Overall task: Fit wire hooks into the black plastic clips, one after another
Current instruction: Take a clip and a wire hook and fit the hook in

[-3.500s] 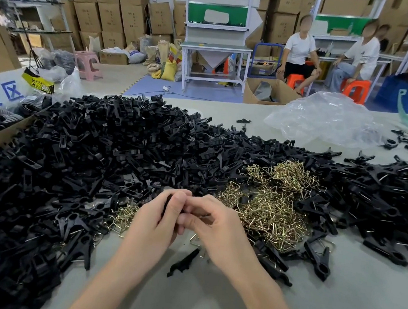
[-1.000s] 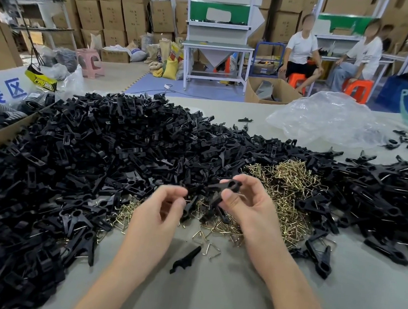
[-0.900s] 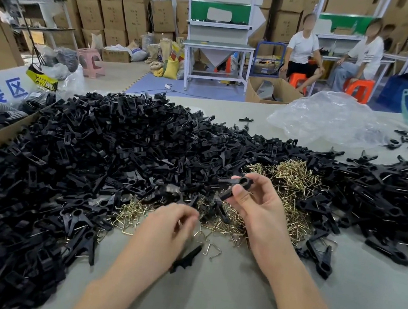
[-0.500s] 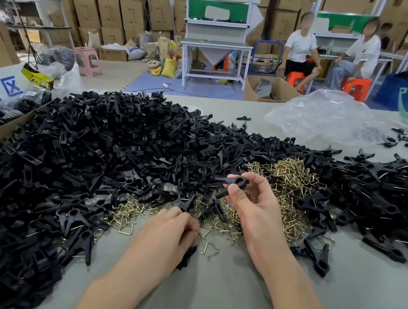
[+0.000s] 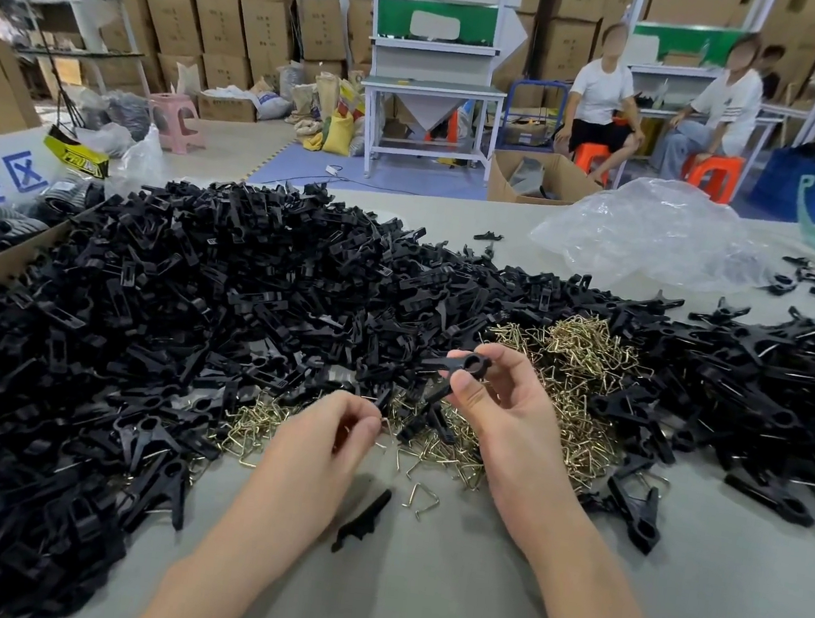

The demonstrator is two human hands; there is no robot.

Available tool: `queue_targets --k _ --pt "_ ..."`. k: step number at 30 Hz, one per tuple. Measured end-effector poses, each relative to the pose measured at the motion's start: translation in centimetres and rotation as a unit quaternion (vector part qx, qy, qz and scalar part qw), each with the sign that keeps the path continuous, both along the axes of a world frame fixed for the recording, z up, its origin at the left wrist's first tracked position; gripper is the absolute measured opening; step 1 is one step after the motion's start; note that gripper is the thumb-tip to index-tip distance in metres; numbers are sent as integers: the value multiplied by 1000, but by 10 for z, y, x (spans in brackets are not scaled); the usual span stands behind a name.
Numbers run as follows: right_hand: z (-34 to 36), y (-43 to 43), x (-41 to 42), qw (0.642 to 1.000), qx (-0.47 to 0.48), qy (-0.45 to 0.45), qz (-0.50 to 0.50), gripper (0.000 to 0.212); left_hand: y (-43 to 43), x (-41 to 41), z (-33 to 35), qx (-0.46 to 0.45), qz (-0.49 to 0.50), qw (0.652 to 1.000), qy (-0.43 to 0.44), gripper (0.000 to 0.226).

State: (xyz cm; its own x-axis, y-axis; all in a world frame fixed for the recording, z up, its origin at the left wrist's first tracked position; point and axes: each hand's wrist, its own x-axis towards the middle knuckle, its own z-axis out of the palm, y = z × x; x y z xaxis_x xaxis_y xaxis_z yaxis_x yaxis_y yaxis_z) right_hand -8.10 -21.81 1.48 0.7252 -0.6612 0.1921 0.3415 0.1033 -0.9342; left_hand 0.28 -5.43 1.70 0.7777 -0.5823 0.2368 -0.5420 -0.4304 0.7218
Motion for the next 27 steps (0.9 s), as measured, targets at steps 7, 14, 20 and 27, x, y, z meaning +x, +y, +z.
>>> queue_targets --k 7,14,20,27 --pt "5 4 -4 997 -55 48 10 24 -1 -5 9 -129 1 990 51 16" --pt "8 16 -2 993 -80 56 71 27 -1 1 11 -210 59 964 150 14" --pt "6 26 1 991 -48 31 123 28 -5 0 10 -207 72 962 165 15" --pt "5 26 2 992 -41 13 117 28 -3 0 12 -241 58 946 210 15"
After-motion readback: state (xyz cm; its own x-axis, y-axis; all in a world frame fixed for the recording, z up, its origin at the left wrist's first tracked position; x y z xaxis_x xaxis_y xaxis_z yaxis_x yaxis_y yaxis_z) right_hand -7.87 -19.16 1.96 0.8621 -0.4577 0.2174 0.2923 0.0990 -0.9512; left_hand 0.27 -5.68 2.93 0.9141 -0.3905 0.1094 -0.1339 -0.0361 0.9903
